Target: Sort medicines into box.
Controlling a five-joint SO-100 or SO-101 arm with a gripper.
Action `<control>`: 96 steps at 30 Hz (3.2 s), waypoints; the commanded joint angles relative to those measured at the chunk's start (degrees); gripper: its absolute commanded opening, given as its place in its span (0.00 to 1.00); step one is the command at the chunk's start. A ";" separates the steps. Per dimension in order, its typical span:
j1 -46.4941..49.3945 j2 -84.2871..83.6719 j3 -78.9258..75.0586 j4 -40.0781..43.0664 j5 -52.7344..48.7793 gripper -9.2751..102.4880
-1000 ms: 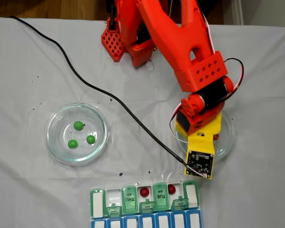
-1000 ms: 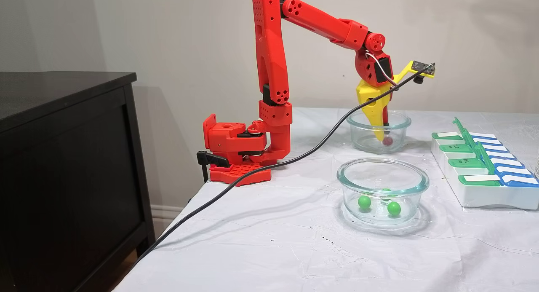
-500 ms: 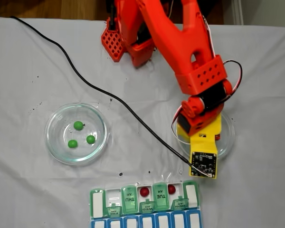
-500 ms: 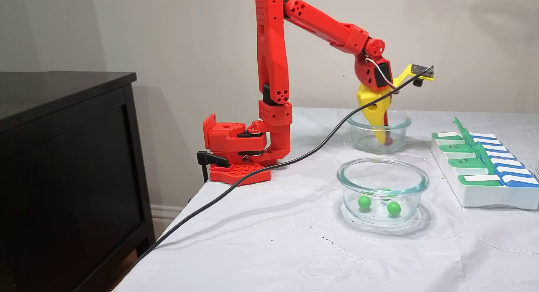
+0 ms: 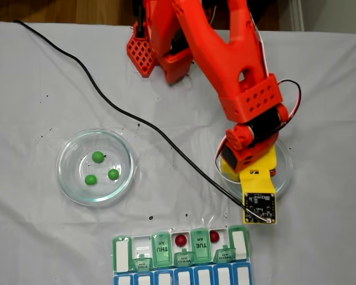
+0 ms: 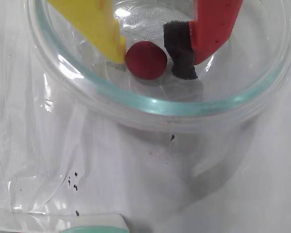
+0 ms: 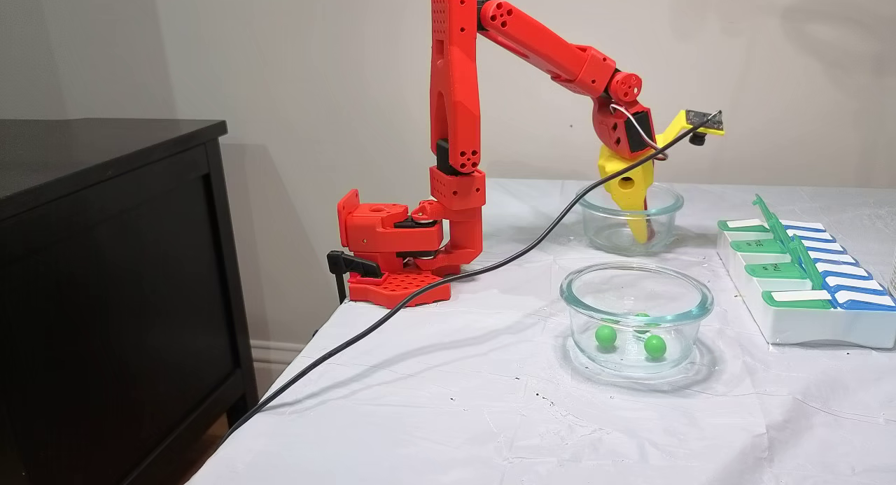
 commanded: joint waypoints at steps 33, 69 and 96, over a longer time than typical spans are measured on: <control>-1.67 6.86 -5.62 8.61 9.76 0.08; 35.07 13.71 -24.35 22.85 24.70 0.08; 34.98 -7.12 -33.84 11.78 26.72 0.08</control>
